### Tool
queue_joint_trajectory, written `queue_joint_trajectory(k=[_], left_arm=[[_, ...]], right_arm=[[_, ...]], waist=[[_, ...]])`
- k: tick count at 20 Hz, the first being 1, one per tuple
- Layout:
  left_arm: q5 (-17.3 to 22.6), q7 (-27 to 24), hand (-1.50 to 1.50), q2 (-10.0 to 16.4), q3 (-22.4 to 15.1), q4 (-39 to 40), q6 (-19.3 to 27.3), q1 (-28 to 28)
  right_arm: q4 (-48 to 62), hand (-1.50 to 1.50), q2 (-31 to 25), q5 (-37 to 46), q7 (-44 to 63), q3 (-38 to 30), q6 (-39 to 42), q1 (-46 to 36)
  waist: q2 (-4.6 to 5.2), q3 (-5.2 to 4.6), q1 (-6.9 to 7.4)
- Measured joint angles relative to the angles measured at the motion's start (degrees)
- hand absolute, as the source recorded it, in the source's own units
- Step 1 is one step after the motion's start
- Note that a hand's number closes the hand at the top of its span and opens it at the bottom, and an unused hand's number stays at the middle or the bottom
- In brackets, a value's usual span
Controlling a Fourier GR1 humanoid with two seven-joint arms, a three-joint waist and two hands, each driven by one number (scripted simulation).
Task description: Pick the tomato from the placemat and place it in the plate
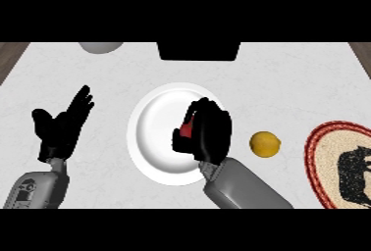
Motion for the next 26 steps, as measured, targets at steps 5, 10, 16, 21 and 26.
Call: queue_joint_trajectory(k=[5,10,16,21,26], left_arm=[[-0.26,-0.42,0.0,-0.32,0.53,0.02,-0.28,0.91],[-0.14,0.73,0.0,0.21,1.15,-0.74,-0.54,0.53],[-0.4,-0.5,0.0,-0.65,0.75,-0.42,-0.71,1.43],[-0.72,-0.11,0.0,-0.72,0.75,-0.84,-0.47,1.59],[-0.92,0.09,0.0,-0.62,1.28,-1.2,-0.41,1.55]], right_arm=[[1.77,-1.5,0.18,-5.15,-6.15,-1.1,-2.82,1.2],[-1.49,-1.5,0.26,-3.65,-11.63,-1.4,-7.85,0.43],[-9.65,-1.5,0.29,-7.66,-14.27,0.16,-14.52,-1.14],[-16.72,-1.5,0.27,-15.77,-13.27,-0.45,-17.78,2.1],[-21.86,-1.5,-0.05,-24.33,-17.14,-1.24,-19.15,7.14]], waist=[[-0.09,0.0,-0.44],[-0.21,0.01,-0.77],[-0.25,0.0,-0.54],[-0.23,0.02,-0.62],[-0.19,0.02,-0.82]])
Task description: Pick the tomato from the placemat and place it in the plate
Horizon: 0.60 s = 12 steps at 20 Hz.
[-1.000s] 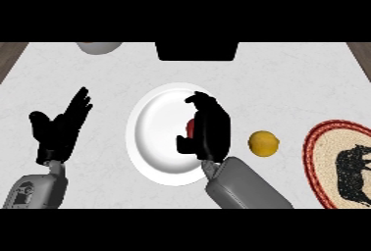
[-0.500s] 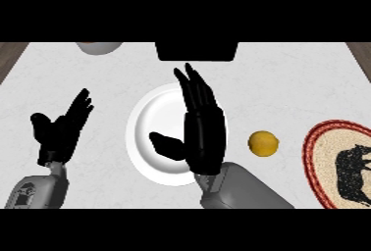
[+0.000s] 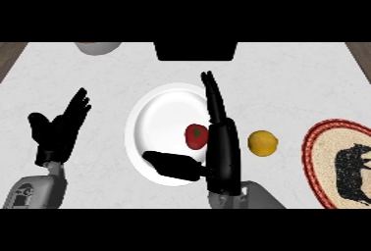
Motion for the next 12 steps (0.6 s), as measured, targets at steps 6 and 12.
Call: queue_joint_trajectory(k=[6,12], left_arm=[[-0.78,-0.5,0.0,-0.94,0.37,1.17,0.03,-0.5],[-0.4,0.19,0.0,-0.52,1.4,0.57,-1.54,-0.43]], right_arm=[[-3.23,-1.5,-2.89,-6.27,-10.67,-1.41,0.86,7.49],[-5.75,-1.5,-4.99,-9.51,-16.3,-6.14,5.21,12.49]], waist=[[0.0,-0.02,-0.18],[-0.04,-0.03,-0.24]])
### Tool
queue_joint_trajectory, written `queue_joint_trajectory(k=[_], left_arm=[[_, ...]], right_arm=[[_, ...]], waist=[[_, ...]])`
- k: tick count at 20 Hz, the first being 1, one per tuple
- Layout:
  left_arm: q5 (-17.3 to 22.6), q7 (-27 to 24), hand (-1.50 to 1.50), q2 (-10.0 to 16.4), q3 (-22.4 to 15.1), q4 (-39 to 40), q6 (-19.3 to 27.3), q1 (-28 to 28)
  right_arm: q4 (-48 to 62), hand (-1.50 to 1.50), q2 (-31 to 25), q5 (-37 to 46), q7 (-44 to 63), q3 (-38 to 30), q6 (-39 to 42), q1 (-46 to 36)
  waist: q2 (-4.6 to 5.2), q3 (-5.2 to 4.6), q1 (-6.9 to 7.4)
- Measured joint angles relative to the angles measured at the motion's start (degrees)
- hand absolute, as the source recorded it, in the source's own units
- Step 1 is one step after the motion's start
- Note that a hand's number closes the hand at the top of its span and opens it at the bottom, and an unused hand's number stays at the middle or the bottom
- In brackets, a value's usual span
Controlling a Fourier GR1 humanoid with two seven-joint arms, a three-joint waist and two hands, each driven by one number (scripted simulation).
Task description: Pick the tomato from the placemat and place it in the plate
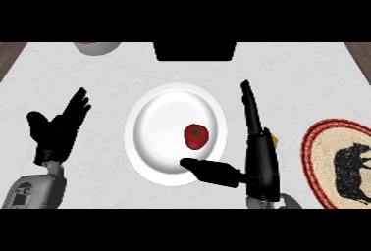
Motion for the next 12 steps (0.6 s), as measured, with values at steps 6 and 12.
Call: queue_joint_trajectory(k=[6,12], left_arm=[[-0.56,-1.61,0.0,-0.18,0.91,1.66,-0.5,-0.5],[-0.67,-0.53,0.0,-0.71,1.0,0.29,-0.91,-0.1]], right_arm=[[-2.61,-1.5,-2.42,-3.18,-5.78,-3.99,3.59,6.05],[-5.06,-1.5,-3.83,-2.64,-6.39,-6.83,7.38,10.38]], waist=[[-0.01,0.0,-0.08],[-0.02,0.0,-0.08]])
